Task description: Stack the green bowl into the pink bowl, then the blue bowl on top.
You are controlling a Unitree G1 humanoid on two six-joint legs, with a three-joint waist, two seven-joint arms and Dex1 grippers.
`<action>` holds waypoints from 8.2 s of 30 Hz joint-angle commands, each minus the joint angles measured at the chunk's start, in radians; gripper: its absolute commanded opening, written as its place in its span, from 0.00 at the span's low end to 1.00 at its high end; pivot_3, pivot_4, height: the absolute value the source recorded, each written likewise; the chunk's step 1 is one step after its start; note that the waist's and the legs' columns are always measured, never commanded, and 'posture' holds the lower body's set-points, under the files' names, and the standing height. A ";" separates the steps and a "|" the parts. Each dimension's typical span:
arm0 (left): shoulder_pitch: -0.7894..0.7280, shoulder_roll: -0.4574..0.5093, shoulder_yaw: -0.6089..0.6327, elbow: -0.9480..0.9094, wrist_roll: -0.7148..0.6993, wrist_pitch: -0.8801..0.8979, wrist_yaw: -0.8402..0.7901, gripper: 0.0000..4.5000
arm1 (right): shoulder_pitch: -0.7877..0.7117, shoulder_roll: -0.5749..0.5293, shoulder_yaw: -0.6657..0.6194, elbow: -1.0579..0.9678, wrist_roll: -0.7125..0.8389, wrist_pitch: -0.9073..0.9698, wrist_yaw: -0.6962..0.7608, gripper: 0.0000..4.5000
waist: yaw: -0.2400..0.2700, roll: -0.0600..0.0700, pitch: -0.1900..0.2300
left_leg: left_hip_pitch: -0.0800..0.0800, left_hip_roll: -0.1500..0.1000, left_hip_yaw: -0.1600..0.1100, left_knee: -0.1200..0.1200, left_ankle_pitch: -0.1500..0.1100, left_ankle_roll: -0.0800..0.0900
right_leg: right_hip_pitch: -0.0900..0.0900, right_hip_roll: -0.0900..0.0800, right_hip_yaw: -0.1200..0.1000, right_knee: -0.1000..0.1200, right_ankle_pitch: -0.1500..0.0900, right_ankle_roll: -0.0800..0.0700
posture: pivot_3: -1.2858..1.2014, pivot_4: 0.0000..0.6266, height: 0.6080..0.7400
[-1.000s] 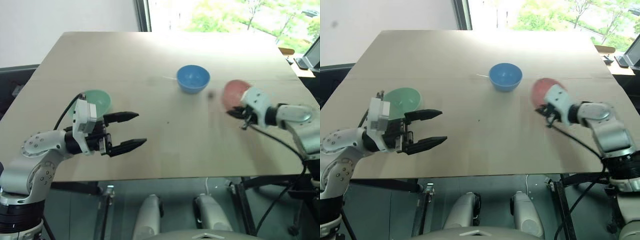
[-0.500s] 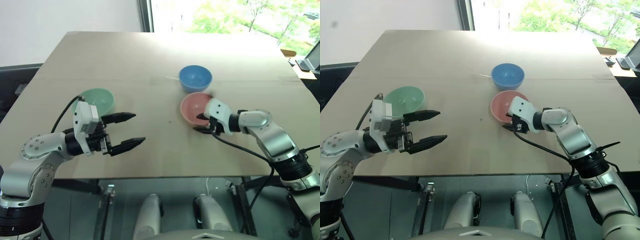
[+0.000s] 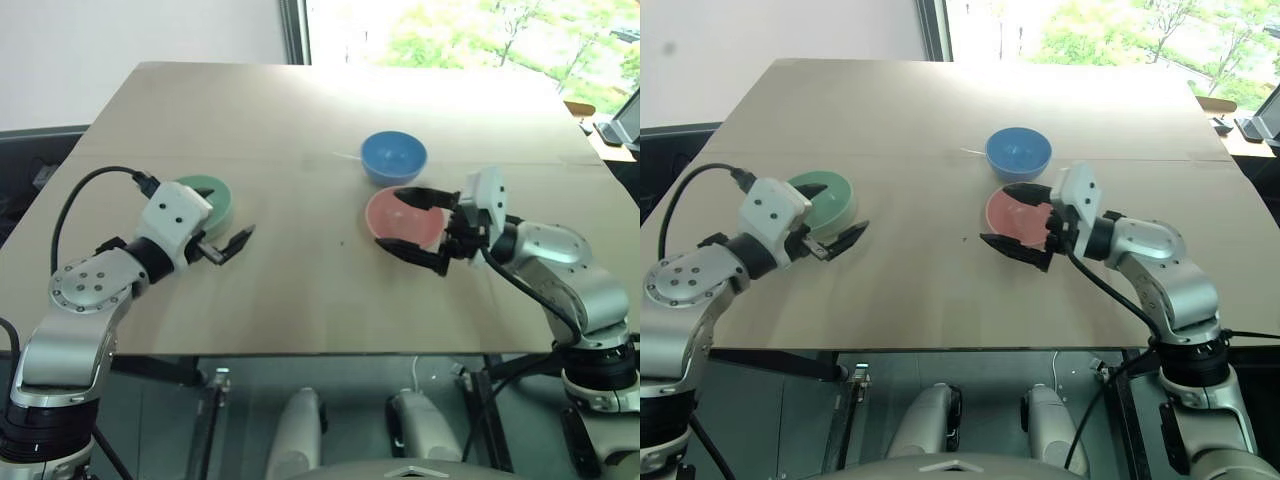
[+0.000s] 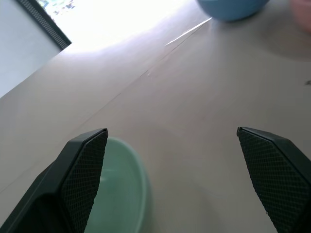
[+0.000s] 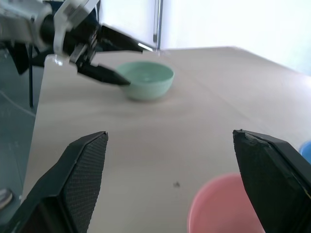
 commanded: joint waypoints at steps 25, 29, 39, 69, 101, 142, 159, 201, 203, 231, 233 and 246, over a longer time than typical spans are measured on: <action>-0.238 0.137 -0.358 0.007 0.260 0.437 0.052 0.85 | -0.143 0.046 -0.005 0.090 0.094 -0.177 0.074 1.00 | -0.011 0.000 0.001 | 0.000 0.000 -0.001 0.000 0.000 0.000 | -0.001 0.001 0.000 0.005 0.000 0.000 | 0.52 0.24 1.00; -0.250 0.140 -0.374 0.018 0.270 0.426 0.037 0.48 | -0.147 0.045 -0.003 0.100 0.086 -0.182 0.074 1.00 | -0.011 0.000 0.001 | 0.000 0.000 -0.001 0.000 0.000 0.000 | -0.002 0.001 0.000 0.005 0.000 0.000 | 0.52 0.24 1.00; -0.262 0.144 -0.384 0.030 0.300 0.383 0.008 0.01 | -0.126 0.032 -0.007 0.081 0.089 -0.178 0.063 1.00 | -0.010 0.000 0.001 | 0.000 0.000 -0.001 0.001 0.000 0.000 | -0.002 0.001 0.000 0.005 0.000 0.000 | 0.52 0.24 1.00; -0.271 0.146 -0.375 0.043 0.325 0.270 -0.059 0.01 | -0.093 0.028 0.013 0.091 0.072 -0.218 0.054 1.00 | -0.010 0.000 0.001 | 0.000 0.000 -0.001 0.001 0.000 0.000 | -0.002 0.001 0.000 0.005 0.000 0.000 | 0.52 0.24 1.00; -0.248 0.099 -0.372 0.053 0.358 0.249 -0.047 0.01 | -0.088 0.047 0.032 0.101 0.052 -0.254 0.051 1.00 | -0.010 0.000 0.001 | 0.000 0.000 -0.001 0.002 0.000 0.000 | -0.002 0.001 0.000 0.006 0.000 0.000 | 0.52 0.24 1.00; -1.050 -0.404 -0.562 1.037 0.004 -0.891 -1.009 0.90 | 0.425 -0.079 -0.159 -0.245 -0.052 -0.204 -0.289 1.00 | 0.008 0.001 0.001 | -0.001 -0.001 -0.002 0.007 0.000 0.000 | -0.001 0.002 0.001 0.008 -0.001 0.000 | 0.52 0.24 1.00; -0.498 -0.148 -0.304 0.326 0.070 -0.438 -0.544 0.98 | 0.141 -0.068 -0.036 0.047 -0.081 -0.272 -0.141 1.00 | 0.004 0.001 0.001 | 0.000 0.000 -0.002 0.007 0.000 0.000 | 0.000 0.001 0.000 0.010 -0.001 0.000 | 0.52 0.24 1.00; -1.400 -0.656 -0.909 1.793 1.017 -1.184 0.126 0.98 | 0.110 -0.093 -0.115 -0.271 -0.104 0.104 -0.442 1.00 | 0.012 0.000 0.002 | -0.003 -0.002 -0.002 0.005 0.000 0.000 | -0.001 0.001 -0.001 0.005 0.000 0.000 | 0.52 0.24 1.00; -1.394 -0.660 -0.920 1.795 1.037 -1.178 0.136 0.98 | 0.110 -0.090 -0.113 -0.269 -0.105 0.103 -0.443 1.00 | 0.012 0.000 0.002 | -0.003 -0.002 -0.002 0.005 0.000 0.000 | -0.001 0.002 -0.001 0.005 0.000 0.000 | 0.52 0.24 1.00; -1.340 -0.652 -0.904 1.794 1.026 -1.182 0.104 0.01 | 0.106 -0.043 -0.066 -0.222 -0.145 0.046 -0.453 1.00 | 0.013 0.000 0.002 | -0.003 -0.002 -0.002 0.005 0.000 0.000 | -0.001 0.001 -0.001 0.005 0.000 0.000 | 0.52 0.24 1.00; -1.335 -0.647 -0.889 1.794 1.007 -1.182 0.089 0.01 | 0.106 -0.041 -0.066 -0.217 -0.146 0.040 -0.449 1.00 | 0.013 0.000 0.002 | -0.003 -0.002 -0.002 0.005 0.000 0.000 | -0.001 0.001 -0.001 0.005 0.000 0.000 | 0.52 0.24 1.00; -1.338 -0.656 -0.841 1.781 0.977 -1.155 0.156 0.38 | 0.096 -0.036 -0.053 -0.180 -0.157 0.011 -0.438 1.00 | 0.013 0.000 0.002 | -0.003 -0.002 -0.002 0.005 0.000 0.000 | -0.001 0.001 -0.001 0.006 0.000 0.000 | 0.52 0.24 1.00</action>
